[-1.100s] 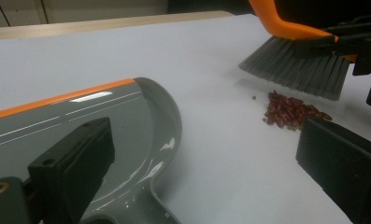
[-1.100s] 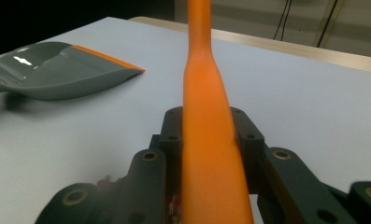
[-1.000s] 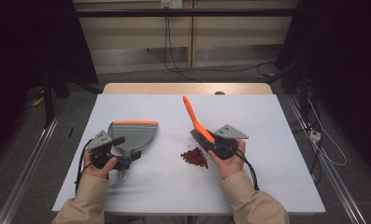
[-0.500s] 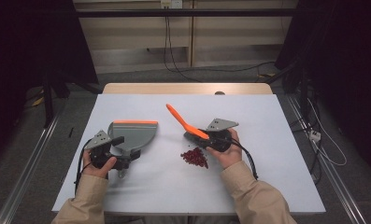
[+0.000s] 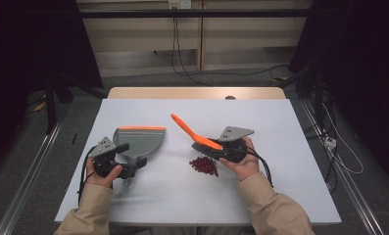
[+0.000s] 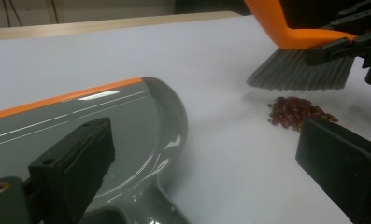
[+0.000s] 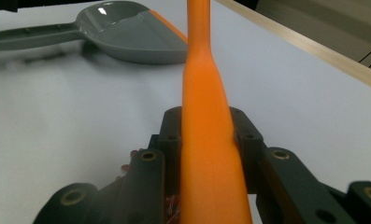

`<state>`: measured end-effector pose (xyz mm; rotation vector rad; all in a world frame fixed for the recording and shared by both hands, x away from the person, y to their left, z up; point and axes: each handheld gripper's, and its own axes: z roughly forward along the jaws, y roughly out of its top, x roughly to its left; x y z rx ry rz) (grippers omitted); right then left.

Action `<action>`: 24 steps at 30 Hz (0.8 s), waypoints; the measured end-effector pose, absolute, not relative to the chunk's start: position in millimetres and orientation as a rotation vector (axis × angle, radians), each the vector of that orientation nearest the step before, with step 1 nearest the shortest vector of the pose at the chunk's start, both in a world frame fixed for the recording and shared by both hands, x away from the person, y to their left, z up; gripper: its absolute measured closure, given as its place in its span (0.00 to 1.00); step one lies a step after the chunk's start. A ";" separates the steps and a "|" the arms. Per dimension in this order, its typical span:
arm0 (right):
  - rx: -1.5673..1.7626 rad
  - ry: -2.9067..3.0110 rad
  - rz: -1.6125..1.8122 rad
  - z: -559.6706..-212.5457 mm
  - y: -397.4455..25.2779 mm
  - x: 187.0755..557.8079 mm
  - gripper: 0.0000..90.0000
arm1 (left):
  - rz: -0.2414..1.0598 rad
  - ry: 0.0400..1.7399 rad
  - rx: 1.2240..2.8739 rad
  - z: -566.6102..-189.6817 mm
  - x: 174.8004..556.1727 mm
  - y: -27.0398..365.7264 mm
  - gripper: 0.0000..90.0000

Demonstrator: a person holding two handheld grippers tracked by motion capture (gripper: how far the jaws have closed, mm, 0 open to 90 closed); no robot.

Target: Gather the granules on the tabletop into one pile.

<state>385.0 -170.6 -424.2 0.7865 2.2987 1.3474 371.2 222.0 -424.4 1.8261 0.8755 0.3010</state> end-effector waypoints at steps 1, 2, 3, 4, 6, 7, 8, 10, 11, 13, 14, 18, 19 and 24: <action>0.793 2.296 1.357 -424.4 -171.2 385.0 0.79 | 0.301 0.879 1.827 -424.3 371.2 222.5 0.05; 0.803 2.288 1.373 -424.9 -171.7 384.8 0.79 | 0.310 0.891 1.830 -424.1 370.6 222.6 0.05; 0.813 2.278 1.389 -425.3 -172.0 384.4 0.79 | 0.319 0.904 1.835 -424.0 369.9 222.8 0.05; 0.822 2.271 1.402 -425.5 -172.2 384.0 0.79 | 0.315 0.914 1.840 -423.9 369.0 223.5 0.05; 0.828 2.257 1.413 -425.3 -171.8 382.8 0.79 | 0.328 0.933 1.854 -424.4 366.8 224.7 0.05; 0.833 2.251 1.425 -425.3 -171.9 382.3 0.79 | 0.330 0.947 1.856 -424.7 365.5 225.4 0.05; 0.838 2.240 1.440 -425.3 -172.0 381.6 0.79 | 0.336 0.957 1.874 -425.1 364.9 226.7 0.06; 0.847 2.226 1.445 -425.0 -172.1 379.8 0.79 | 0.344 0.989 1.877 -427.0 363.4 227.6 0.07; 0.846 2.223 1.443 -424.9 -172.2 379.0 0.79 | 0.345 1.006 1.884 -428.1 363.0 228.2 0.07; 0.854 2.216 1.457 -425.1 -172.5 378.4 0.79 | 0.343 1.019 1.892 -430.2 363.0 229.3 0.08; 0.855 2.216 1.455 -424.9 -172.5 378.3 0.79 | 0.339 1.031 1.890 -430.8 362.7 229.3 0.09; 0.858 2.211 1.469 -425.9 -172.2 378.2 0.79 | 0.337 1.048 1.901 -433.5 363.0 229.0 0.09; 0.864 2.210 1.467 -426.6 -172.1 378.2 0.79 | 0.335 1.050 1.904 -433.9 363.3 228.9 0.10; 0.877 2.219 1.459 -430.4 -172.8 377.9 0.79 | 0.346 1.066 1.918 -435.3 365.8 229.1 0.10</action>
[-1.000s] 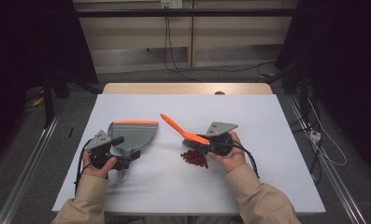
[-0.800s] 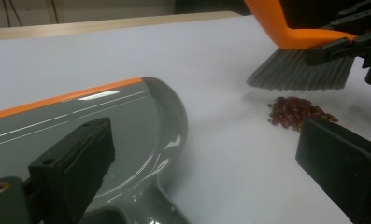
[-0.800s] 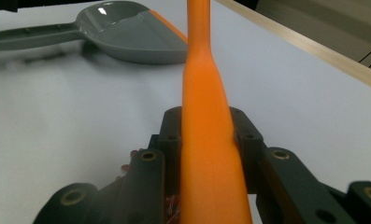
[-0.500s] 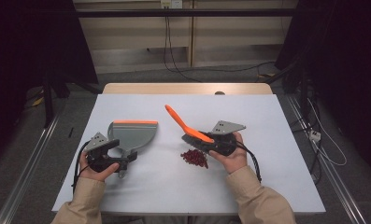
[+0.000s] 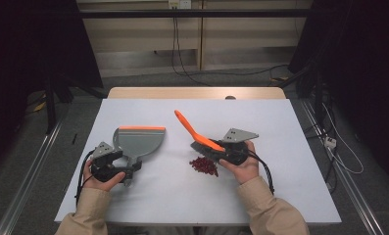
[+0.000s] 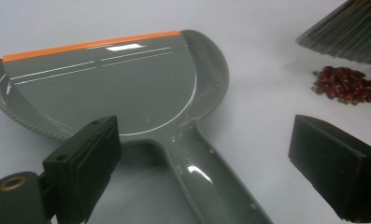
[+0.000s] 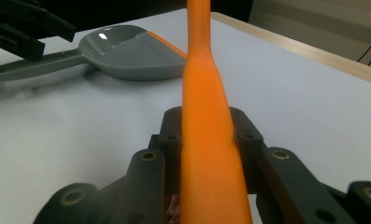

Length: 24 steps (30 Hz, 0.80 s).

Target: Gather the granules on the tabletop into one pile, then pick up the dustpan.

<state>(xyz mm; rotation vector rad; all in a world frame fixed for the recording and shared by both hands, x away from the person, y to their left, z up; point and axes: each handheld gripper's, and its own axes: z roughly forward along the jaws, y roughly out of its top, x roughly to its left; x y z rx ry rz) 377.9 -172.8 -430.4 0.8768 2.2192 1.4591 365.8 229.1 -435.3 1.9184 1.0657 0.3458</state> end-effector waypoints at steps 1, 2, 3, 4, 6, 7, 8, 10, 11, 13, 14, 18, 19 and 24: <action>0.879 2.217 1.460 -430.5 -173.3 377.9 0.79 | 0.343 1.070 1.924 -435.8 366.3 229.4 0.10; 0.879 2.215 1.457 -430.2 -173.8 378.0 0.79 | 0.343 1.078 1.924 -436.4 366.7 229.6 0.10; 0.881 2.213 1.457 -430.1 -174.3 378.2 0.79 | 0.348 1.084 1.930 -437.0 367.1 230.2 0.10; 0.886 2.212 1.459 -430.2 -174.8 378.4 0.79 | 0.348 1.092 1.929 -437.9 367.4 230.5 0.10; 0.891 2.211 1.457 -431.1 -175.0 379.1 0.79 | 0.355 1.104 1.937 -439.4 367.4 230.9 0.10; 0.895 2.213 1.456 -431.6 -174.9 379.3 0.79 | 0.360 1.105 1.940 -440.0 367.6 231.3 0.10; 0.895 2.212 1.458 -431.9 -174.9 379.4 0.79 | 0.359 1.114 1.942 -440.7 367.3 231.6 0.11; 0.899 2.207 1.465 -431.7 -174.7 379.7 0.79 | 0.369 1.128 1.947 -441.2 366.5 232.9 0.11; 0.896 2.206 1.468 -431.6 -174.9 379.8 0.79 | 0.373 1.134 1.949 -441.2 366.3 234.0 0.11; 0.895 2.203 1.464 -431.0 -175.8 379.5 0.79 | 0.374 1.150 1.945 -441.5 365.8 236.1 0.11; 0.893 2.204 1.464 -430.7 -176.2 379.2 0.79 | 0.382 1.159 1.947 -441.8 365.5 237.2 0.12; 0.895 2.190 1.475 -428.7 -177.4 378.2 0.79 | 0.364 1.179 1.946 -443.7 365.5 240.3 0.12; 0.896 2.186 1.475 -428.4 -177.5 377.9 0.79 | 0.364 1.181 1.948 -443.7 365.5 240.6 0.12; 0.892 2.187 1.474 -427.9 -177.7 377.1 0.79 | 0.359 1.193 1.948 -442.8 365.6 241.4 0.12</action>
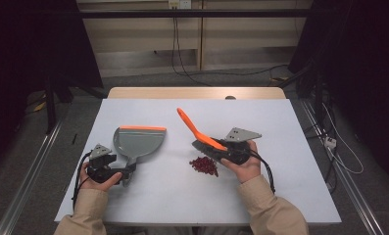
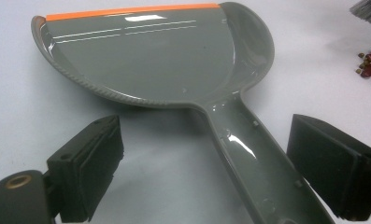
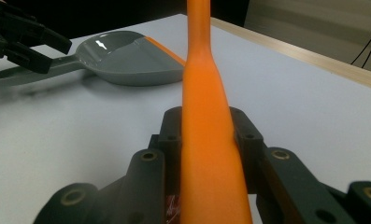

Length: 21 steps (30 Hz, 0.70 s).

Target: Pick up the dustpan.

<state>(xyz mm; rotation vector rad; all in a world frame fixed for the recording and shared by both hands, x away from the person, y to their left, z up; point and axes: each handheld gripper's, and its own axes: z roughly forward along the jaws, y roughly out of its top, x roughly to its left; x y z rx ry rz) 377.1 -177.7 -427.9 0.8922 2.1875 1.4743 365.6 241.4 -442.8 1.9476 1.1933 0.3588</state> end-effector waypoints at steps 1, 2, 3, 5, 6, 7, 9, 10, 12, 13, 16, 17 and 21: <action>0.892 2.185 1.479 -427.7 -178.1 377.2 0.79 | 0.358 1.198 1.947 -442.8 365.8 241.9 0.12; 0.893 2.183 1.480 -427.3 -178.6 377.2 0.79 | 0.358 1.198 1.948 -442.8 365.9 242.4 0.12; 0.894 2.180 1.481 -427.1 -179.0 377.1 0.79 | 0.358 1.201 1.942 -442.8 366.0 242.7 0.12; 0.899 2.178 1.478 -427.1 -180.0 377.1 0.79 | 0.354 1.206 1.940 -442.4 366.0 243.9 0.13; 0.898 2.179 1.474 -427.4 -180.4 377.2 0.79 | 0.348 1.208 1.938 -442.2 366.0 244.3 0.14; 0.898 2.180 1.475 -427.7 -180.6 377.3 0.79 | 0.342 1.204 1.942 -441.7 366.3 245.1 0.16; 0.903 2.179 1.471 -428.2 -180.7 377.1 0.79 | 0.332 1.204 1.944 -440.5 366.2 246.0 0.21; 0.905 2.179 1.474 -428.1 -180.9 377.3 0.79 | 0.326 1.212 1.944 -439.8 366.1 246.4 0.24; 0.909 2.172 1.472 -427.7 -181.1 377.2 0.79 | 0.315 1.211 1.943 -438.0 365.9 247.8 0.31; 0.910 2.171 1.474 -427.6 -181.3 377.3 0.79 | 0.312 1.212 1.948 -436.9 365.7 248.5 0.36; 0.913 2.169 1.470 -427.3 -181.6 377.0 0.79 | 0.321 1.228 1.954 -434.4 366.4 251.2 0.45; 0.913 2.168 1.471 -427.2 -181.7 376.8 0.79 | 0.324 1.240 1.951 -433.7 367.1 251.3 0.47; 0.916 2.162 1.474 -426.4 -181.7 376.2 0.79 | 0.334 1.271 1.959 -430.5 372.3 243.7 0.48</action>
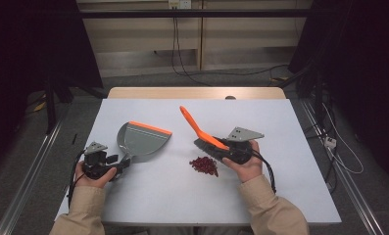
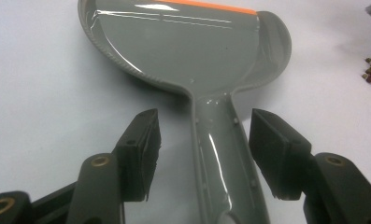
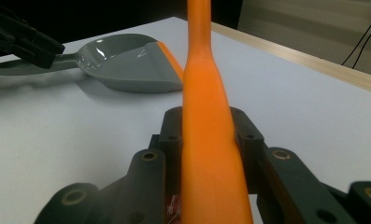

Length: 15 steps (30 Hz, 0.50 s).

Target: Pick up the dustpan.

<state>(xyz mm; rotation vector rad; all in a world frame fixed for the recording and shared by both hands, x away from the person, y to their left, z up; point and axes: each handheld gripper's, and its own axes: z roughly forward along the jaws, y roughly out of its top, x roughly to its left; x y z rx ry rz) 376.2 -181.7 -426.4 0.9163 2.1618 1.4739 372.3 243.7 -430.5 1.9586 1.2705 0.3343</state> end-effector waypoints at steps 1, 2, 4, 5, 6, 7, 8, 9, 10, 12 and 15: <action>0.916 2.162 1.473 -426.3 -181.6 376.1 0.79 | 0.329 1.271 1.984 -429.3 374.1 240.0 0.46; 0.916 2.162 1.471 -426.1 -181.6 376.0 0.79 | 0.331 1.282 2.003 -429.9 376.4 235.1 0.46; 0.914 2.159 1.473 -425.8 -181.6 375.7 0.79 | 0.345 1.317 2.018 -432.6 382.0 228.9 0.46; 0.916 2.156 1.471 -425.6 -181.6 375.5 0.79 | 0.340 1.329 2.044 -434.6 385.4 226.9 0.46; 0.917 2.155 1.471 -425.6 -181.6 375.5 0.79 | 0.344 1.350 2.059 -436.9 387.9 224.9 0.47; 0.919 2.156 1.472 -425.8 -181.6 375.5 0.79 | 0.345 1.366 2.055 -438.9 389.8 223.8 0.48; 0.924 2.154 1.472 -426.1 -181.6 375.4 0.79 | 0.351 1.381 2.052 -440.5 391.2 222.2 0.49; 0.925 2.156 1.471 -426.4 -181.7 375.4 0.79 | 0.353 1.388 2.052 -441.7 392.4 220.8 0.50; 0.925 2.157 1.467 -426.6 -181.8 375.5 0.79 | 0.361 1.391 2.057 -442.4 393.4 219.8 0.52; 0.931 2.157 1.468 -427.2 -182.4 376.1 0.79 | 0.351 1.401 2.056 -444.2 396.0 218.9 0.56; 0.937 2.156 1.468 -427.5 -182.8 376.3 0.79 | 0.385 1.395 2.077 -443.3 397.6 220.3 0.64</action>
